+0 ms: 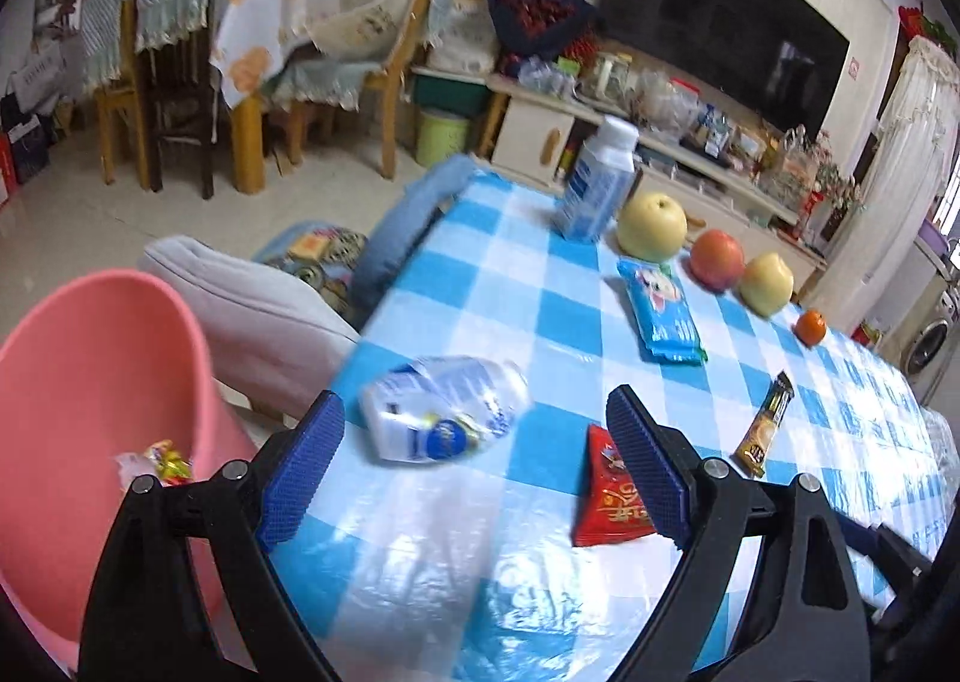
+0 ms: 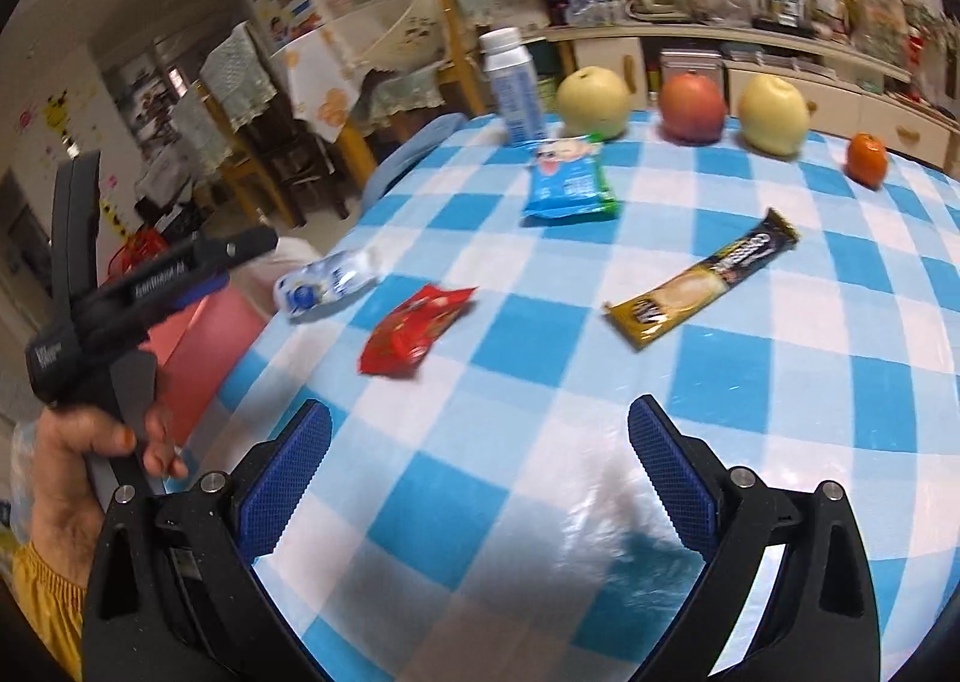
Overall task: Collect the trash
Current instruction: 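Move both tools back over the table toward the Magico bottle and Coffeemix stick, then grasp the Magico bottle with the left tool while the right tool grasps the Coffeemix stick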
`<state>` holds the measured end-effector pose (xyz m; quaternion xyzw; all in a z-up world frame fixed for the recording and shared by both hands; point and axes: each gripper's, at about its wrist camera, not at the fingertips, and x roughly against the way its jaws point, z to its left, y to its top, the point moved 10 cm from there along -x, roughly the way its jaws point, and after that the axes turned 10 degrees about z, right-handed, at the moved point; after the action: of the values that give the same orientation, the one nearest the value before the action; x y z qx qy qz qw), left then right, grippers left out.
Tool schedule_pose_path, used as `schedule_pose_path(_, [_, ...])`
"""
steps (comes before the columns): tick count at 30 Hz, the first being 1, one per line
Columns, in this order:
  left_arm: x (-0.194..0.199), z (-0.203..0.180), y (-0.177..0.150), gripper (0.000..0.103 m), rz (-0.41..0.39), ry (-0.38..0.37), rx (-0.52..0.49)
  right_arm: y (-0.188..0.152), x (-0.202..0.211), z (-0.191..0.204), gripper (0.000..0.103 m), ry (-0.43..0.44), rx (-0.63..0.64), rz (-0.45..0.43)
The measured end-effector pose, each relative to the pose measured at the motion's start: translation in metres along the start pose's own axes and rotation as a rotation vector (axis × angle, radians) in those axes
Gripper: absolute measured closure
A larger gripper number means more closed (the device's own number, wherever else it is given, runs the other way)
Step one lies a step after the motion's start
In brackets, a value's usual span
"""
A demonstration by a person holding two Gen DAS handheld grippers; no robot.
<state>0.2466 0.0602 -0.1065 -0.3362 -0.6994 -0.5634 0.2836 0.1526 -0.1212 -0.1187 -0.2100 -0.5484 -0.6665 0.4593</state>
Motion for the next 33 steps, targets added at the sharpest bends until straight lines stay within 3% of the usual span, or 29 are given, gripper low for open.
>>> schedule_pose_path(9, [-0.043, -0.01, -0.007, 0.013, 0.08, 0.113, -0.021, 0.015, 0.009, -0.045, 0.005, -0.053, -0.055, -0.012])
schedule_pose_path(14, [-0.051, -0.013, -0.002, 0.013, 0.065, 0.209, -0.075, 0.018, 0.007, -0.059, 0.005, -0.077, -0.056, 0.0])
schedule_pose_path(18, [-0.058, -0.019, 0.002, 0.012, 0.063, 0.234, -0.121, 0.02, 0.004, -0.069, 0.005, -0.076, -0.064, 0.014])
schedule_pose_path(21, [-0.063, -0.033, 0.0, 0.012, 0.081, 0.196, -0.157, 0.02, 0.003, -0.077, 0.005, -0.069, -0.086, 0.023])
schedule_pose_path(24, [-0.078, -0.056, -0.016, 0.012, 0.184, 0.026, -0.144, 0.022, 0.005, -0.088, 0.005, -0.072, -0.119, 0.024])
schedule_pose_path(26, [-0.08, -0.073, -0.022, 0.012, 0.206, -0.028, -0.171, 0.024, 0.007, -0.096, 0.005, -0.078, -0.143, 0.022])
schedule_pose_path(30, [-0.056, -0.098, -0.015, 0.012, 0.133, -0.126, -0.231, 0.025, 0.006, -0.11, 0.005, -0.084, -0.185, 0.022])
schedule_pose_path(33, [-0.038, -0.097, -0.002, 0.012, 0.056, -0.101, -0.276, 0.024, 0.0, -0.118, 0.005, -0.086, -0.212, 0.04])
